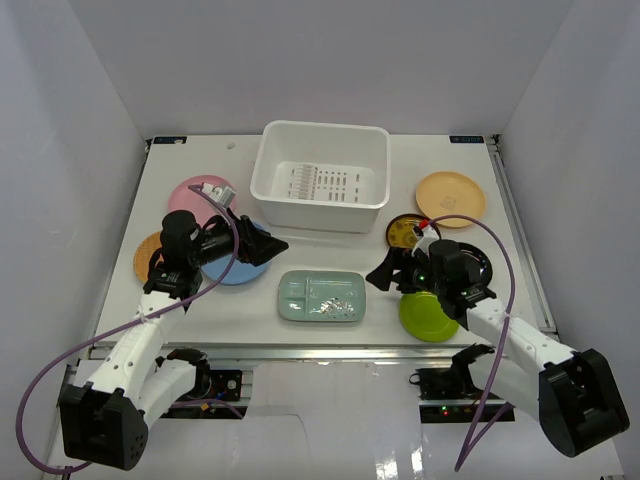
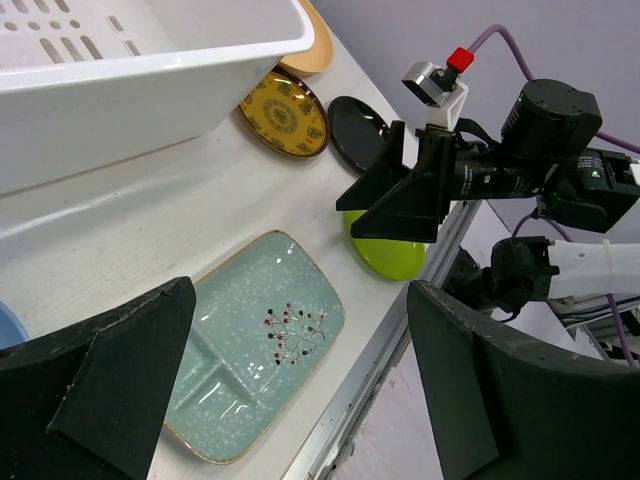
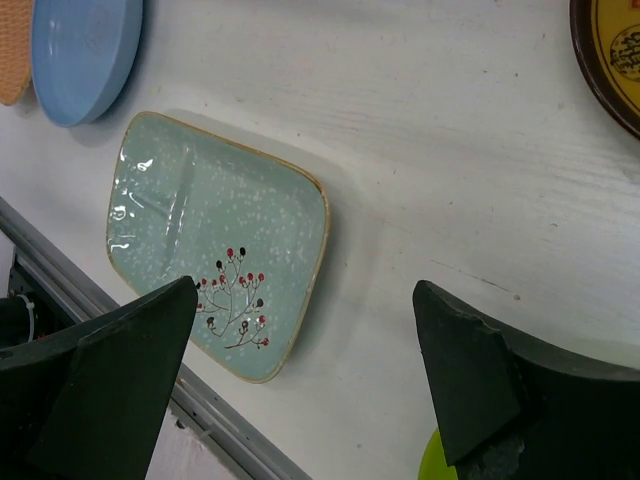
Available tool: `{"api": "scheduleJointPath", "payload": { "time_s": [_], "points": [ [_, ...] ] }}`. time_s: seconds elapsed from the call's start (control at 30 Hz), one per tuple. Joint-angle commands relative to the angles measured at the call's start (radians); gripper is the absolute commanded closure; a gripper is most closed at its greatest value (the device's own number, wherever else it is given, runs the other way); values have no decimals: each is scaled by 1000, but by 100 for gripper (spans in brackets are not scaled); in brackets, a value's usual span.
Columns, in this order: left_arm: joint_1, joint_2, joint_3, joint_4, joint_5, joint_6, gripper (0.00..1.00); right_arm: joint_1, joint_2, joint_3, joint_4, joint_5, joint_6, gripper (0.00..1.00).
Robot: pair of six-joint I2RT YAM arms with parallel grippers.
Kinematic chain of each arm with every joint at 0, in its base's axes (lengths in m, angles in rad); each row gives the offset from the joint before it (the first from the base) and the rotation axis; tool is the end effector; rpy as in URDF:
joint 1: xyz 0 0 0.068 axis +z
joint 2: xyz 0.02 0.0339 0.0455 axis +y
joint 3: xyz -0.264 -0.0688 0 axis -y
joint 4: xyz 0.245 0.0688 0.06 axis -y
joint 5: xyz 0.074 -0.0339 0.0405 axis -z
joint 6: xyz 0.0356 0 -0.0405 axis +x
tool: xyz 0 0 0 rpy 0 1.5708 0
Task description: Place the plates into the plastic bin on the countertop
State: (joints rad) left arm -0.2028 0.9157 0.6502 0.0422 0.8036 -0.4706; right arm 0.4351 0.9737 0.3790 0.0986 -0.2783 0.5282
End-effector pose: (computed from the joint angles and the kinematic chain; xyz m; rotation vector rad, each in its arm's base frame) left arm 0.1982 -0.0669 0.2946 0.3620 1.8505 -1.1871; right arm 0.1802 0.0946 0.1927 -0.0795 2.1643 0.8636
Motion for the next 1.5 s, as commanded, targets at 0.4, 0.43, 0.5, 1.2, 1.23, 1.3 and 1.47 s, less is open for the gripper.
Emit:
{"api": "scheduleJointPath", "payload": {
  "time_s": [0.4,0.43,0.5,1.2,1.23,1.3,1.47],
  "points": [
    [6,6,39,-10,-9,-30,2,97,141,-17,110,109,15,10],
    [6,5,37,-10,-12,-30,2,97,151,-22,118,110,21,11],
    [6,5,34,-11,-12,-31,2,102,169,-29,136,88,32,11],
    [20,-11,51,-131,-196,6,2,208,367,-77,385,131,185,92],
    [20,-14,51,-139,-216,4,2,209,303,-71,330,137,178,92],
    [22,-18,58,-154,-291,4,2,208,173,-55,265,126,144,92],
    [40,-14,72,-197,-421,-13,2,208,-58,139,70,125,66,92]
  ]
}}
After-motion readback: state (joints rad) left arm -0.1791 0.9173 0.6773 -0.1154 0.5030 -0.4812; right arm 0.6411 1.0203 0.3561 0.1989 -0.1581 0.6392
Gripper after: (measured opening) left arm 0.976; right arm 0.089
